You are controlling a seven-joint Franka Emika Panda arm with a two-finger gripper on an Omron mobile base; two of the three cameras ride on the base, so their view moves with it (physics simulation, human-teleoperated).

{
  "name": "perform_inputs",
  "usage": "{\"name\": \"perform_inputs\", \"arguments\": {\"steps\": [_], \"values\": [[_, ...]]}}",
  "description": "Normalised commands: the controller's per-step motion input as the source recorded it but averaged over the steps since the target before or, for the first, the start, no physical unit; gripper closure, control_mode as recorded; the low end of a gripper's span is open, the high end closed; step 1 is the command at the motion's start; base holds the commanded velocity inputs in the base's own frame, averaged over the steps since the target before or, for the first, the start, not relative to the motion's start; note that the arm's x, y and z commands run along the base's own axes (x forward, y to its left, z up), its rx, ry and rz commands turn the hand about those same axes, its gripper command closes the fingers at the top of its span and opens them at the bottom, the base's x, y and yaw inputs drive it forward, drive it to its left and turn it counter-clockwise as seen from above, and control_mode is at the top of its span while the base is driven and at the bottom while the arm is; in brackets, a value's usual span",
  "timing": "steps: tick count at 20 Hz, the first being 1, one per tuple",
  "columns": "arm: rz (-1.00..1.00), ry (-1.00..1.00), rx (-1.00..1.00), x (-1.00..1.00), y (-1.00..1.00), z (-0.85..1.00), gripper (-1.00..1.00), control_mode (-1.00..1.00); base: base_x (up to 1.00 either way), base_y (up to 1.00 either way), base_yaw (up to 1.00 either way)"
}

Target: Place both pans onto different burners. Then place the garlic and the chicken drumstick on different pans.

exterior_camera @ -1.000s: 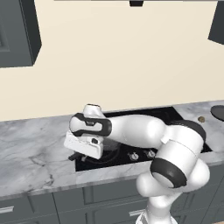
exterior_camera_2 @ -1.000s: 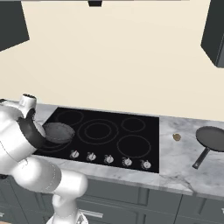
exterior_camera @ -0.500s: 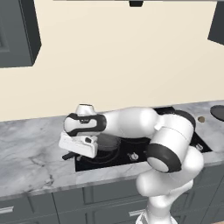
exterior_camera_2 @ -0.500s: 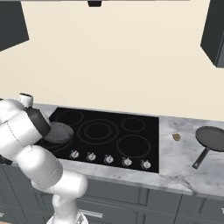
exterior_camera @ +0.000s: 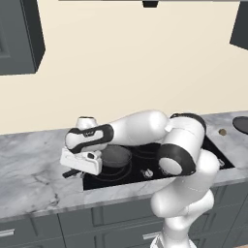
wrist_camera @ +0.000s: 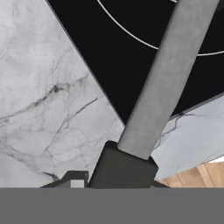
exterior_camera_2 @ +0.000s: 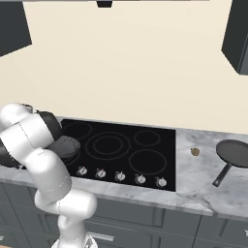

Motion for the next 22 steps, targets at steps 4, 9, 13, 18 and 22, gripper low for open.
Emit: {"name": "perform_inputs", "arguments": {"steps": [4, 9, 13, 18, 22], "values": [[0.00, 0.03, 0.00, 0.00, 0.12, -0.17, 1.00, -1.00, 0.00, 0.00, 0.00], [0.00, 0.04, 0.00, -0.08, 0.12, -0.20, 1.00, -1.00, 0.00, 0.00, 0.00], [0.00, 0.00, 0.00, -0.24, 0.01, -0.01, 1.00, -1.00, 0.00, 0.00, 0.00], [0.00, 0.00, 0.00, -0.28, 0.01, -0.04, 1.00, -1.00, 0.00, 0.00, 0.00], [0.00, 0.00, 0.00, -0.10, 0.03, -0.31, 1.00, -1.00, 0.00, 0.00, 0.00]]}}
